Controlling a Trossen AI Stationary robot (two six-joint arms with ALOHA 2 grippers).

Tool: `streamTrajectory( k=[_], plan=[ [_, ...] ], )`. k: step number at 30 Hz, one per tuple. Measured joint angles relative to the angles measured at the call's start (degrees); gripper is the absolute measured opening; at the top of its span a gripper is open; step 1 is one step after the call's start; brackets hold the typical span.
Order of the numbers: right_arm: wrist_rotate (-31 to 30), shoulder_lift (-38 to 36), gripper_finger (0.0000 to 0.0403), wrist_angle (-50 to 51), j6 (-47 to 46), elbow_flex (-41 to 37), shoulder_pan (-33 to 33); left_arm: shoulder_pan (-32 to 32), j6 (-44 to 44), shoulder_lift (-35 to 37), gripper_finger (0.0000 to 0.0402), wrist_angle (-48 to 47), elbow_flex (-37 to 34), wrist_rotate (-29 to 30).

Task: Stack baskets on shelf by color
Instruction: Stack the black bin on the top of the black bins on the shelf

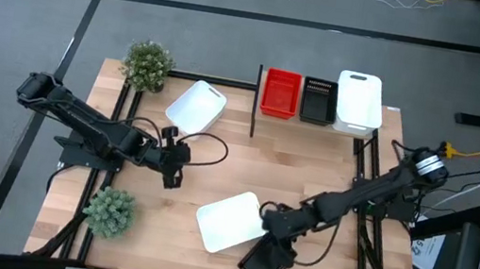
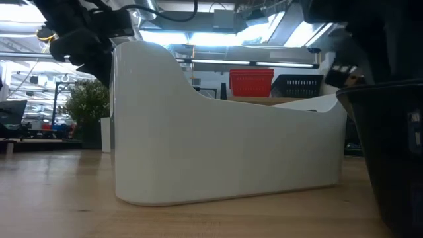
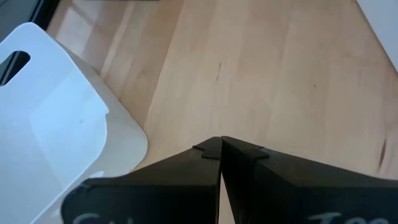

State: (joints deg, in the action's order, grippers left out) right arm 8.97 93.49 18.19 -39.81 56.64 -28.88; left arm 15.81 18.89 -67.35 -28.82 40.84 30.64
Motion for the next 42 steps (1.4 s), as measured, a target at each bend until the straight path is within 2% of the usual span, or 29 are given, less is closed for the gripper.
streamTrajectory(
  k=[6, 11, 14, 17, 22, 25, 31, 37, 39, 42],
  plan=[
    [0.13, 5.30, 0.0093, 3.64, 4.52, 2.84, 0.02, -0.14, -0.01, 0.00, 0.0000, -0.05, 0.00, -0.05],
    [-0.17, 6.87, 0.0093, 13.79, 2.30, 2.86, 0.25, -0.12, -0.01, 0.00, 0.0000, -0.14, 0.00, -0.08],
    [-3.38, 6.95, 0.0093, 20.82, 1.71, 2.86, 0.68, -0.12, -0.01, 0.00, 0.0000, -0.15, 0.00, -0.07],
    [-8.93, 6.95, 0.0093, 27.18, 3.53, 2.84, 1.63, -0.12, -0.03, 0.00, 0.0000, -0.17, 0.00, -0.07],
    [-23.18, 6.95, 0.0093, 34.21, 11.48, 2.84, 3.74, -0.12, -0.01, 0.00, 0.0000, -0.20, 0.00, -0.07],
    [-31.10, 6.95, 0.0093, 35.36, 16.61, 2.84, 5.82, -0.12, -0.04, 0.00, 0.0000, -0.20, 0.00, -0.07],
    [-40.92, 6.89, 0.0093, 35.84, 22.34, 2.95, 9.97, -0.12, -0.04, 0.00, 0.0000, -0.22, 0.00, -0.05],
    [-39.58, 5.05, 0.0093, 45.83, 22.03, 9.99, 10.42, -0.12, -0.04, 0.00, 0.0000, -0.23, 0.00, -0.05],
    [-35.69, 3.71, 0.0093, 46.87, 22.08, 13.39, 9.74, -0.13, -0.04, 0.00, 0.0000, -0.24, 0.00, -0.01],
    [-26.50, 1.44, 0.0093, 45.45, 20.42, 16.61, 8.58, -0.12, -0.01, 0.00, 0.0000, -0.24, 0.00, -0.01]
  ],
)
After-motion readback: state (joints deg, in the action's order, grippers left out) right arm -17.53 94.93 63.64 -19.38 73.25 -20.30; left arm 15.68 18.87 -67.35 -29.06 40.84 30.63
